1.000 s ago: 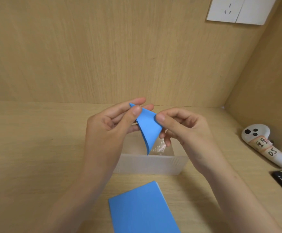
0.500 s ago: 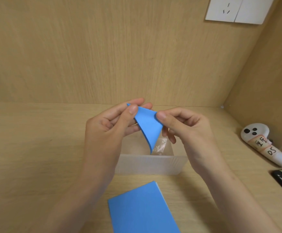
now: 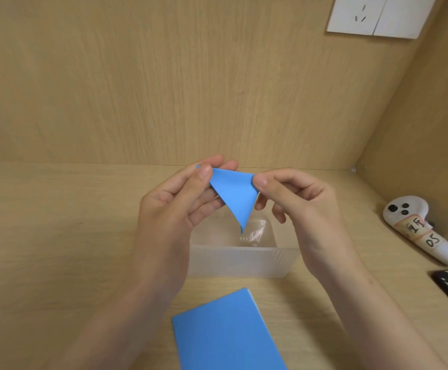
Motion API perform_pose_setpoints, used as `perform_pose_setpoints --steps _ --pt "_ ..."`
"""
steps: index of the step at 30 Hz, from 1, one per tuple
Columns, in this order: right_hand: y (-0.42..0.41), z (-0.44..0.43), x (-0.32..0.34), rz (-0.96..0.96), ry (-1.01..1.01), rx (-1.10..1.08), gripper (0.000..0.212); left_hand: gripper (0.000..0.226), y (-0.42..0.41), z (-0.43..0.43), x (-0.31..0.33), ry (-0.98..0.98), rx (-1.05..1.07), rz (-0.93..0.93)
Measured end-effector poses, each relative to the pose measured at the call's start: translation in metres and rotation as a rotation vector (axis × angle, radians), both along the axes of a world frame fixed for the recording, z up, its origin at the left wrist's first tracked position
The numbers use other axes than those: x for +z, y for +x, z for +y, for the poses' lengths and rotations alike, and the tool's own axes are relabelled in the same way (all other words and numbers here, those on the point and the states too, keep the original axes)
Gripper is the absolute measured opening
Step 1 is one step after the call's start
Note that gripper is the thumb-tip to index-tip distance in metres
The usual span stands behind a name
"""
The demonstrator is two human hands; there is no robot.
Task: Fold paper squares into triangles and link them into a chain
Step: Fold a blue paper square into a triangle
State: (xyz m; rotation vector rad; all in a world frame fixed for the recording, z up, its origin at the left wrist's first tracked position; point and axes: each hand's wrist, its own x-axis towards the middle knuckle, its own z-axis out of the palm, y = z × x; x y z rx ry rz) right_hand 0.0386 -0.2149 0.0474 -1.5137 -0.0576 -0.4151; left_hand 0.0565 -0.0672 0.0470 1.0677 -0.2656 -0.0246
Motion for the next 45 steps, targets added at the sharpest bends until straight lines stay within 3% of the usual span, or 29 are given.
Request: perform_pose_setpoints --steps 5,11,16,19,22,24,29,45 --pt "0.000 0.002 0.000 -0.003 0.021 0.039 0.022 0.022 0.000 -0.001 0.000 -0.018 0.031 -0.010" --pt "-0.002 0.000 0.002 -0.062 0.024 0.008 0.010 0.021 -0.002 0.001 -0.002 0.035 -0.002 -0.035" --pt "-0.002 -0.006 0.005 -0.089 -0.067 -0.005 0.006 0.009 0.002 0.006 0.006 0.286 0.136 -0.171" --pt "-0.001 -0.008 0.004 -0.090 -0.183 0.000 0.005 0.022 0.005 0.008 0.006 0.477 0.218 -0.288" --pt "-0.001 -0.005 0.002 -0.089 -0.252 0.009 0.007 0.008 0.009 0.007 0.002 0.607 0.231 -0.360" --pt "-0.001 -0.004 0.001 -0.078 -0.238 0.010 0.005 0.011 0.009 0.007 0.000 0.645 0.247 -0.391" --pt "0.000 -0.003 -0.001 -0.003 -0.147 0.074 0.016 0.017 0.005 0.004 0.000 0.572 0.290 -0.370" --pt "0.003 -0.007 -0.005 0.000 -0.150 0.030 0.010 0.017 0.008 0.003 -0.002 0.532 0.250 -0.300"
